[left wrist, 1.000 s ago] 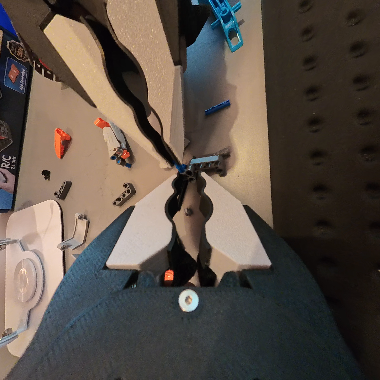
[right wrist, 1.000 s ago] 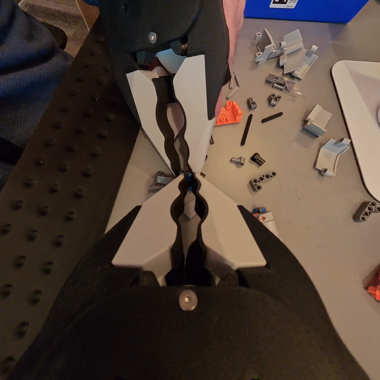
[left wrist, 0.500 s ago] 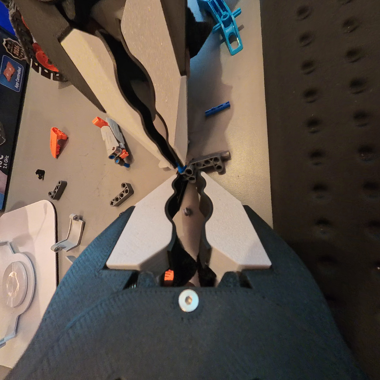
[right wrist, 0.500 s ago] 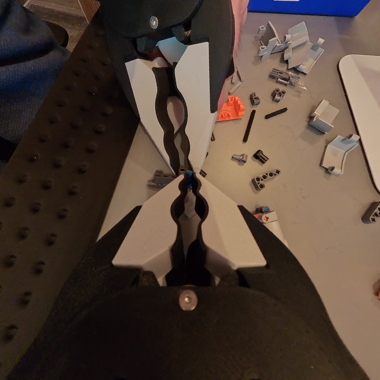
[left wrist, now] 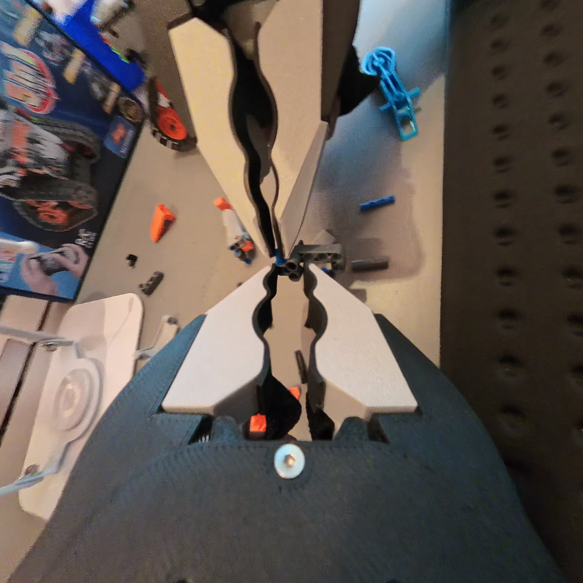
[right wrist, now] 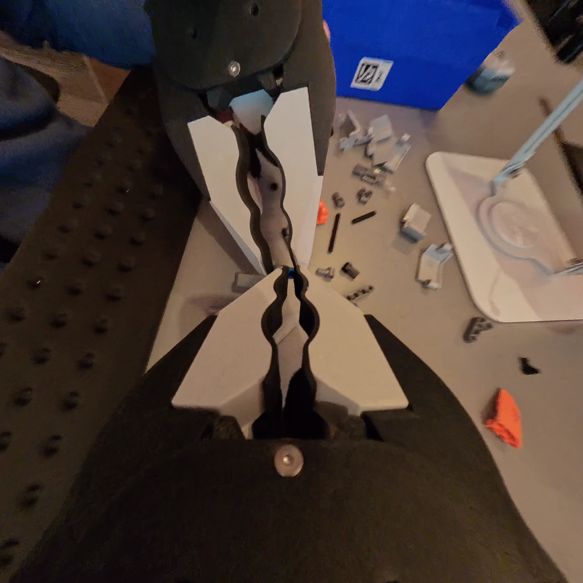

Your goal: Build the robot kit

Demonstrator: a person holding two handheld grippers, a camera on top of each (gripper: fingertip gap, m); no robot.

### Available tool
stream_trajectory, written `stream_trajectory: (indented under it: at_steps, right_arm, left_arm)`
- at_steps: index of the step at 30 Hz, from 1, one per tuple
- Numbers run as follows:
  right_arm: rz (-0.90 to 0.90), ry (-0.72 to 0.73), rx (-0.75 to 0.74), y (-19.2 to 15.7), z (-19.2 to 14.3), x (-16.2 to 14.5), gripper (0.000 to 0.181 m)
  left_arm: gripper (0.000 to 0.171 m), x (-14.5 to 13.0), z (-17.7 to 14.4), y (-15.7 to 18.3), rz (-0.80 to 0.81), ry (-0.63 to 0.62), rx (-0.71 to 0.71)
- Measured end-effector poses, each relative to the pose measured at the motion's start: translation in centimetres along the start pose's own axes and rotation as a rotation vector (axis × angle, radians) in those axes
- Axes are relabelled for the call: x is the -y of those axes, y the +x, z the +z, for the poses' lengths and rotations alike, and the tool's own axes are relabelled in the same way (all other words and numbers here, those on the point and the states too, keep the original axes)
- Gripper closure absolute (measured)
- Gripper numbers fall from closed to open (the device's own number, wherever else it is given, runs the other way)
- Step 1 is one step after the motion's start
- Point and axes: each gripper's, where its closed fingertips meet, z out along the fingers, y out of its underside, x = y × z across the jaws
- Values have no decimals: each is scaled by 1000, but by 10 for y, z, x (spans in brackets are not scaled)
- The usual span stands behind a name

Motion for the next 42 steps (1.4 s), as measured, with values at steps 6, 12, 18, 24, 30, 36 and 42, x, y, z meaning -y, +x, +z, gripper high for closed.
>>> stream_trajectory:
  at_steps: [6,12,18,24,30,36,42]
  right_arm:
    - [-50,95,-182,18,-19,39,180]
    - [-53,191,-355,38,-31,61,180]
    - [-57,280,-491,53,-41,71,180]
    - [-93,319,-561,54,-39,78,180]
    - [-194,312,-670,54,-42,87,179]
    - [-156,374,-621,50,-46,99,171]
    - [70,460,-429,54,-46,98,158]
  left_arm:
    - [151,15,-26,-27,-110,125,118]
    - [146,22,-46,-43,-207,222,165]
    - [133,32,-57,-51,-253,318,175]
    - [148,32,-53,-62,-213,298,295]
    - [158,33,-57,-66,-173,318,339]
    - [159,33,-69,-73,14,276,473]
    - [159,30,-77,-79,73,262,524]
